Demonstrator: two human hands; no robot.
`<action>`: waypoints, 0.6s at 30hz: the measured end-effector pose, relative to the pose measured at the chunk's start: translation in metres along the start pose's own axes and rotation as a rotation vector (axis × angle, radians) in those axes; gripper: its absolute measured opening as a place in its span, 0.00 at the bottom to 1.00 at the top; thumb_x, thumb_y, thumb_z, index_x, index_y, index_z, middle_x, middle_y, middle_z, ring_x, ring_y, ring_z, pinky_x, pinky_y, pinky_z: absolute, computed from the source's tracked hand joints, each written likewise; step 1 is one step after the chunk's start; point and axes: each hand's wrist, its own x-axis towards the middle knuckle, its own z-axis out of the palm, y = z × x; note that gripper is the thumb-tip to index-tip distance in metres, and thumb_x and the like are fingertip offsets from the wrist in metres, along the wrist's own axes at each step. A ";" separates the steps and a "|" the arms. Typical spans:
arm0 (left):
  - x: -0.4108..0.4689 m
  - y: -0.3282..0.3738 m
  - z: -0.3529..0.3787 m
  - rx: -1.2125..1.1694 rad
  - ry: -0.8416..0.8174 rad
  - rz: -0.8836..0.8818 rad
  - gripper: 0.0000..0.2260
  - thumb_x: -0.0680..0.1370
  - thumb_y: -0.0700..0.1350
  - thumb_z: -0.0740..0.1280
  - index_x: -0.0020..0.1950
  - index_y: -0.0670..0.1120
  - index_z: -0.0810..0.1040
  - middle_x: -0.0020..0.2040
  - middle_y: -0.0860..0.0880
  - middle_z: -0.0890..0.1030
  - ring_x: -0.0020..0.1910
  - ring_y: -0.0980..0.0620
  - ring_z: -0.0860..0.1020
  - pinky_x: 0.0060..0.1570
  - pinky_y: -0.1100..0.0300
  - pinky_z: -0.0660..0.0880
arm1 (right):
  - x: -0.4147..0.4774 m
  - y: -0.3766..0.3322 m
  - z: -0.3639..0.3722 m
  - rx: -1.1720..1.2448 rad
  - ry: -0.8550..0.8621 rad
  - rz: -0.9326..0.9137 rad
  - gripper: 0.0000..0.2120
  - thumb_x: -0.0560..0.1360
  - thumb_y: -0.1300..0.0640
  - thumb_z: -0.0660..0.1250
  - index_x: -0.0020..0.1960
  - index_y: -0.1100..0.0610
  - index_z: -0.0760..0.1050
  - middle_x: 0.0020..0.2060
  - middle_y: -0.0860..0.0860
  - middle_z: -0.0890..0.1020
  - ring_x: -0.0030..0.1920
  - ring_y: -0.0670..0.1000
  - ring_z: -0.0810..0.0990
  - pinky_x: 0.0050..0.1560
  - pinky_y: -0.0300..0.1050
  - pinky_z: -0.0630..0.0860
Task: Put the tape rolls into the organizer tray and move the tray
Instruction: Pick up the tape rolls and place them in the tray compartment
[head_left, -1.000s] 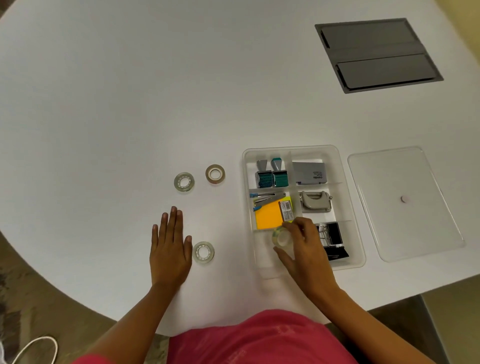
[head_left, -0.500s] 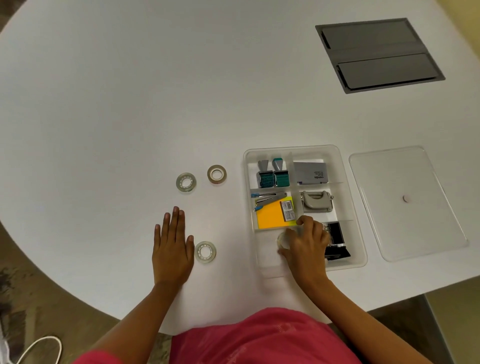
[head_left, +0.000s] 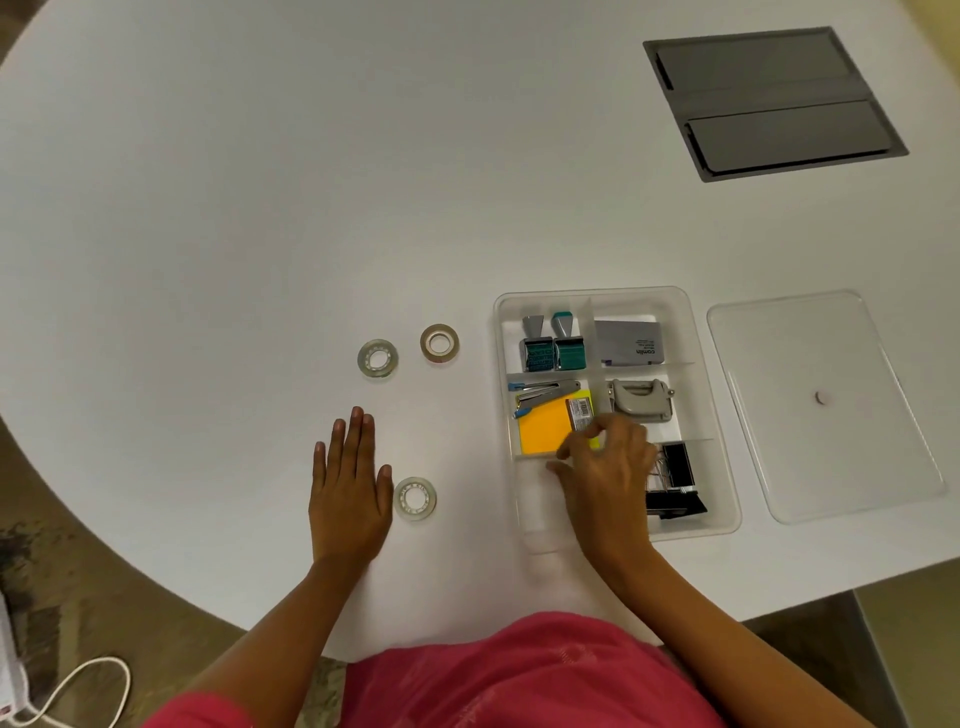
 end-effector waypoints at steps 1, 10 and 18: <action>0.000 0.000 0.000 -0.002 0.000 0.000 0.27 0.79 0.51 0.49 0.78 0.44 0.51 0.79 0.48 0.51 0.78 0.50 0.48 0.76 0.49 0.48 | 0.004 -0.008 -0.002 0.067 0.015 -0.077 0.14 0.59 0.61 0.81 0.40 0.61 0.79 0.46 0.61 0.78 0.49 0.57 0.71 0.41 0.50 0.71; 0.001 -0.001 0.000 0.002 -0.005 -0.001 0.27 0.80 0.51 0.48 0.78 0.45 0.49 0.79 0.48 0.50 0.78 0.50 0.46 0.76 0.49 0.47 | 0.006 -0.079 0.043 0.362 -0.487 -0.658 0.27 0.58 0.67 0.80 0.55 0.65 0.79 0.54 0.64 0.80 0.52 0.61 0.80 0.44 0.50 0.80; 0.001 -0.001 0.001 -0.002 -0.005 -0.005 0.26 0.80 0.50 0.48 0.78 0.45 0.50 0.79 0.48 0.50 0.78 0.51 0.46 0.76 0.49 0.48 | 0.008 -0.096 0.062 0.290 -0.535 -0.821 0.27 0.56 0.64 0.82 0.53 0.66 0.78 0.47 0.61 0.82 0.44 0.58 0.80 0.43 0.48 0.79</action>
